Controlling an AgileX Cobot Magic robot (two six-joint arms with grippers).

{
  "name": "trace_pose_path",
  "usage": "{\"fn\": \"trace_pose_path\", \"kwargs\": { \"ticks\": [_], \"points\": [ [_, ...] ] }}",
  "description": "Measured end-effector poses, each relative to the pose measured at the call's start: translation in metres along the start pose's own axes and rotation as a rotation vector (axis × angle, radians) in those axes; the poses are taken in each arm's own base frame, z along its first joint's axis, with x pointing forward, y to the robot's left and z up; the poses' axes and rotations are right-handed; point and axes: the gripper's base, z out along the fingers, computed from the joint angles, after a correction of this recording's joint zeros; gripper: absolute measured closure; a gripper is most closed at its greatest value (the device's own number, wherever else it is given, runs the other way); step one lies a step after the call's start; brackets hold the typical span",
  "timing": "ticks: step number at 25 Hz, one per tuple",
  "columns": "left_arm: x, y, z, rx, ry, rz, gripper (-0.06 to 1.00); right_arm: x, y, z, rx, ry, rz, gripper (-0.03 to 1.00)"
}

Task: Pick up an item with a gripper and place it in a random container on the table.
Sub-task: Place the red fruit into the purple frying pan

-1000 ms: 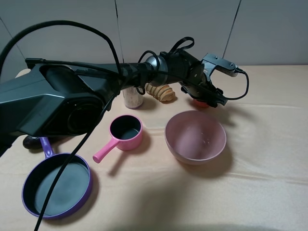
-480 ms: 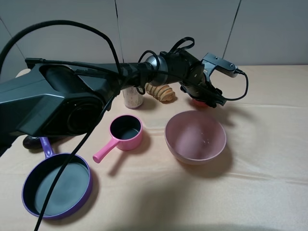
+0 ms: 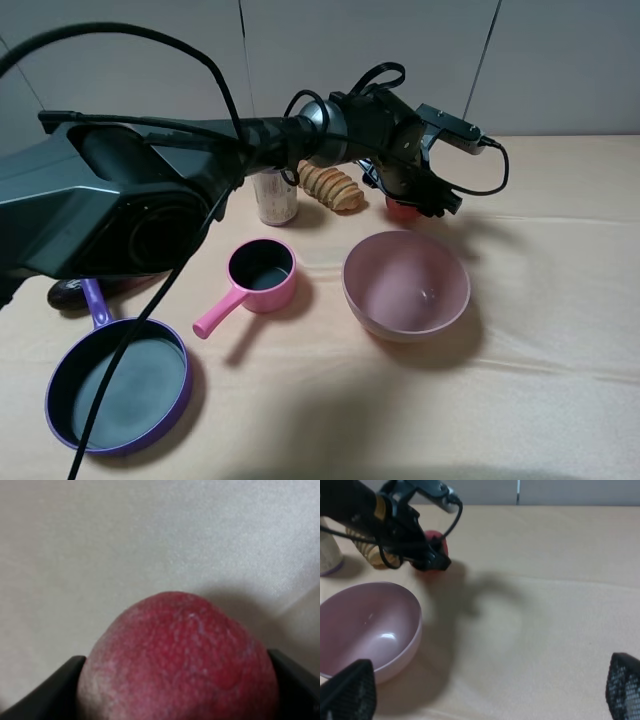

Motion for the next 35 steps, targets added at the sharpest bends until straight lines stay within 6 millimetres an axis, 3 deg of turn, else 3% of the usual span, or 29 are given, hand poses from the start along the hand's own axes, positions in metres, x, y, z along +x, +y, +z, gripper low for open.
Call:
{"fn": "trace_pose_path", "kwargs": {
  "ticks": [6,21,28,35],
  "points": [
    [-0.021,0.003,-0.038,0.005,-0.019,-0.026,0.25,0.0,0.0,0.0,0.0,0.0,0.0,0.27],
    [-0.042,0.01,-0.127,0.017,0.055,-0.078,0.25,0.0,0.0,0.0,0.0,0.0,0.0,0.27],
    [-0.024,0.014,-0.144,0.018,0.095,-0.07,0.25,0.0,0.0,0.0,0.0,0.0,0.0,0.27],
    [0.005,0.023,-0.192,0.034,0.082,-0.069,0.25,0.0,0.0,0.0,0.0,0.0,0.0,0.27]
  ]
}}
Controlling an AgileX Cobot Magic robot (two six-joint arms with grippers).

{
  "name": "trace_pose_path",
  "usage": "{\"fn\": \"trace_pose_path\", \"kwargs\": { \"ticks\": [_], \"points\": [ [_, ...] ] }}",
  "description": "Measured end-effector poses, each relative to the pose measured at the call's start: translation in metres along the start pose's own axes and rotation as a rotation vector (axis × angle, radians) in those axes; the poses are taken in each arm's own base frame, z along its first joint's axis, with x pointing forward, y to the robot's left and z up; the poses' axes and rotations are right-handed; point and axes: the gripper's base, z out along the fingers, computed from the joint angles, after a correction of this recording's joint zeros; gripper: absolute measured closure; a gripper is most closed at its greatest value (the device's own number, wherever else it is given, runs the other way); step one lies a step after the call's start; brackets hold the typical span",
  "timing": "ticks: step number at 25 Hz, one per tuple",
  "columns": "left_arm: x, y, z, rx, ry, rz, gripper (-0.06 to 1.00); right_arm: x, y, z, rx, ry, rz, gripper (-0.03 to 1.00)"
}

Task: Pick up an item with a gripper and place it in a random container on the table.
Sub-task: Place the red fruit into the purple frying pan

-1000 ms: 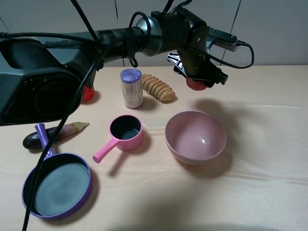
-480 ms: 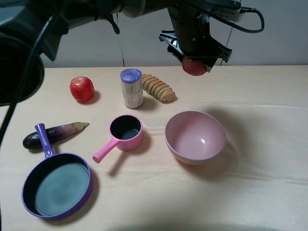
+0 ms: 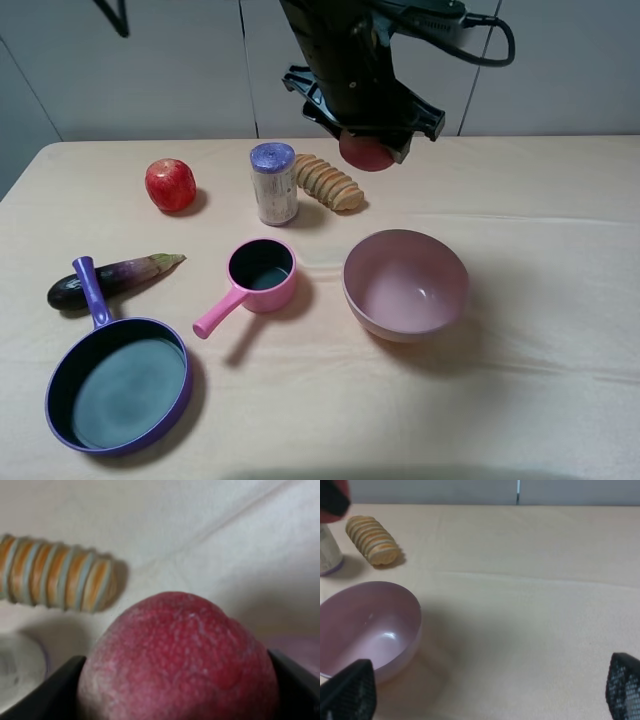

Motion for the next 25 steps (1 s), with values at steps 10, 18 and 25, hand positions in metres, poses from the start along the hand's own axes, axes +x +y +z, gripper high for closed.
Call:
{"fn": "trace_pose_path", "kwargs": {
  "ticks": [10,18,25],
  "points": [
    [0.037,0.013,-0.067,0.024,-0.083,-0.003,0.25,0.0,0.0,0.0,0.0,0.0,0.0,0.27],
    [0.079,0.033,-0.115,0.008,-0.124,-0.01,0.25,0.0,0.0,0.0,0.0,0.0,0.0,0.27],
    [0.113,0.067,-0.15,-0.065,-0.155,-0.058,0.25,0.0,0.0,0.0,0.0,0.0,0.0,0.27]
  ]
}}
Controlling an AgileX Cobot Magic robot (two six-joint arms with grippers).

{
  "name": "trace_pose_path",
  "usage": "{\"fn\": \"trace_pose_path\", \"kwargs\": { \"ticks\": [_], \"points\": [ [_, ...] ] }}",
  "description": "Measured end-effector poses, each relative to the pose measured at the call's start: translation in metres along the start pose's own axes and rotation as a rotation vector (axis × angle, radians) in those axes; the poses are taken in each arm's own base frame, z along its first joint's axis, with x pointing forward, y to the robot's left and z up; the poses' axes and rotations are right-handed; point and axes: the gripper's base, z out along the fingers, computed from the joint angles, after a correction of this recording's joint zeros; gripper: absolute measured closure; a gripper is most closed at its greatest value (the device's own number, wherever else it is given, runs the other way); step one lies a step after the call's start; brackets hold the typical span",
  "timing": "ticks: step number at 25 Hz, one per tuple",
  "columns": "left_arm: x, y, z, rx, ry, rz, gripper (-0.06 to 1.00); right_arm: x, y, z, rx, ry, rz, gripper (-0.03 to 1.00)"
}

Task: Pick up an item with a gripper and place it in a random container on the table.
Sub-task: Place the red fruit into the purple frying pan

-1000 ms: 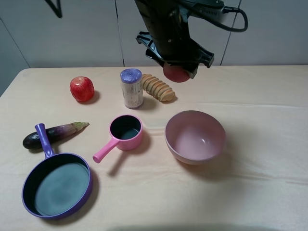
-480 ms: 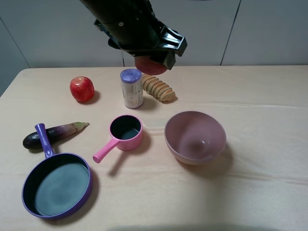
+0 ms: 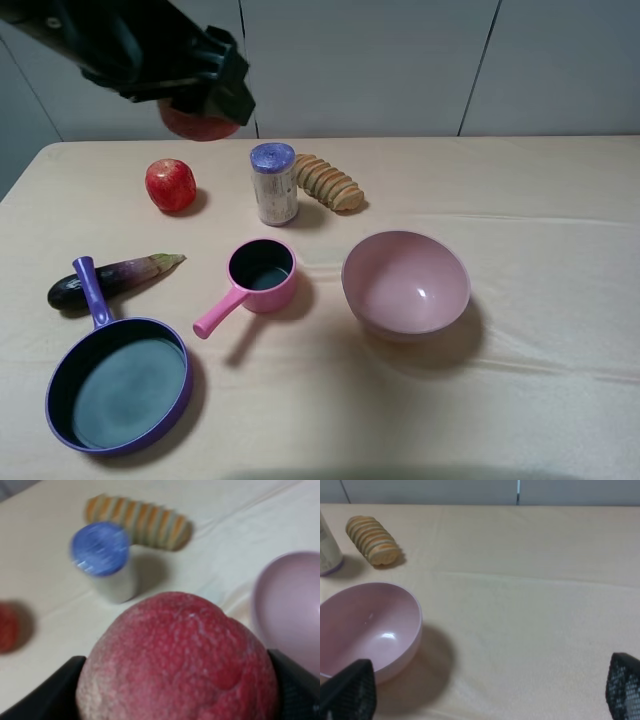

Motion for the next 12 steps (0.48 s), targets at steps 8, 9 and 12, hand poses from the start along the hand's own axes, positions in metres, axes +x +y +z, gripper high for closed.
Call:
{"fn": "trace_pose_path", "kwargs": {
  "ticks": [8,9,12],
  "points": [
    [0.051,0.015,-0.013,-0.035,0.086,0.014,0.25,0.0,0.0,0.0,0.0,0.0,0.0,0.27],
    [0.057,0.016,-0.013,-0.037,0.097,0.017,0.25,0.0,0.0,0.0,0.0,0.0,0.0,0.27],
    [0.072,0.019,-0.019,-0.04,0.107,0.017,0.25,0.0,0.0,0.0,0.0,0.0,0.0,0.27]
  ]
}}
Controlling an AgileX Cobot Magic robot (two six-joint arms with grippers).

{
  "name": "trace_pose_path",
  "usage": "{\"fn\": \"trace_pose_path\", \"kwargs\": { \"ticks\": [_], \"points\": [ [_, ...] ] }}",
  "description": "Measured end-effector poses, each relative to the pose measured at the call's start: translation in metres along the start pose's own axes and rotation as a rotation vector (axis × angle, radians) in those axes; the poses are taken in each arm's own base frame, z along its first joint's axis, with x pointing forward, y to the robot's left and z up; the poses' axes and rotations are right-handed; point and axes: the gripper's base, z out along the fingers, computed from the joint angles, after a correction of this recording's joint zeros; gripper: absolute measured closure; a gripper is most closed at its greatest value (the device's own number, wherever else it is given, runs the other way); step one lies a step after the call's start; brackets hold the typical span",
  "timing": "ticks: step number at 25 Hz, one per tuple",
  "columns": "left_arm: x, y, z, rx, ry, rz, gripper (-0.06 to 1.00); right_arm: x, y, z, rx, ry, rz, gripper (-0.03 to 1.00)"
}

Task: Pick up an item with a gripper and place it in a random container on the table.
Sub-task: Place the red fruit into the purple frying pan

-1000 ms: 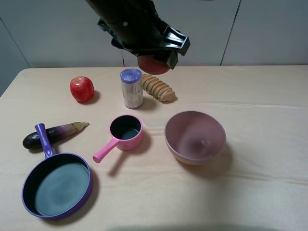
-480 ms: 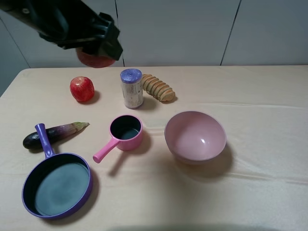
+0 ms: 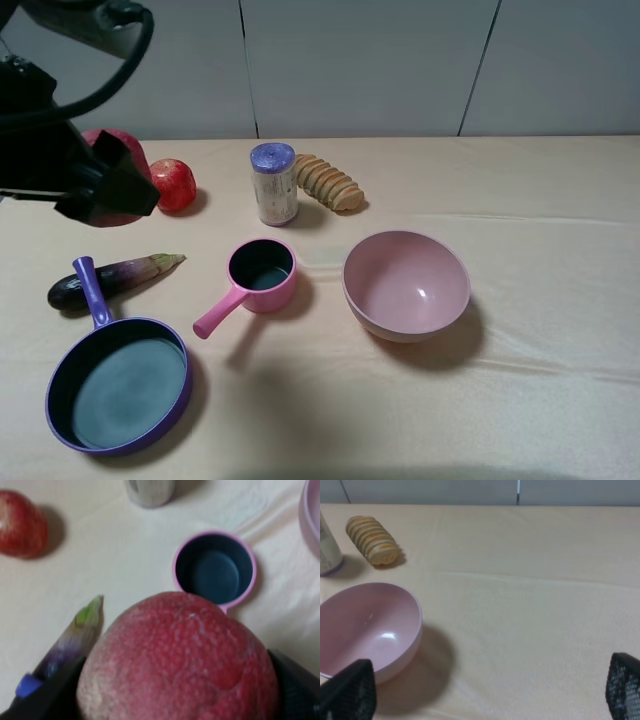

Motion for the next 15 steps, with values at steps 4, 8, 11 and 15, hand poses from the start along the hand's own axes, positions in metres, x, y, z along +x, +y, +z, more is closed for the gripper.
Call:
{"fn": "trace_pose_path", "kwargs": {
  "ticks": [4,8,11,15],
  "points": [
    [0.016,0.007,-0.008,-0.026,0.01,-0.003,0.25,0.0,0.0,0.0,0.0,0.0,0.0,0.27],
    [0.028,0.018,-0.012,-0.064,0.045,-0.049,0.25,0.0,0.0,0.0,0.0,0.0,0.0,0.27],
    [0.038,0.024,-0.01,-0.085,0.081,-0.072,0.25,0.0,0.0,0.0,0.0,0.0,0.0,0.27],
    [0.05,0.031,-0.005,-0.114,0.127,-0.111,0.25,0.0,0.0,0.0,0.0,0.0,0.0,0.27]
  ]
}}
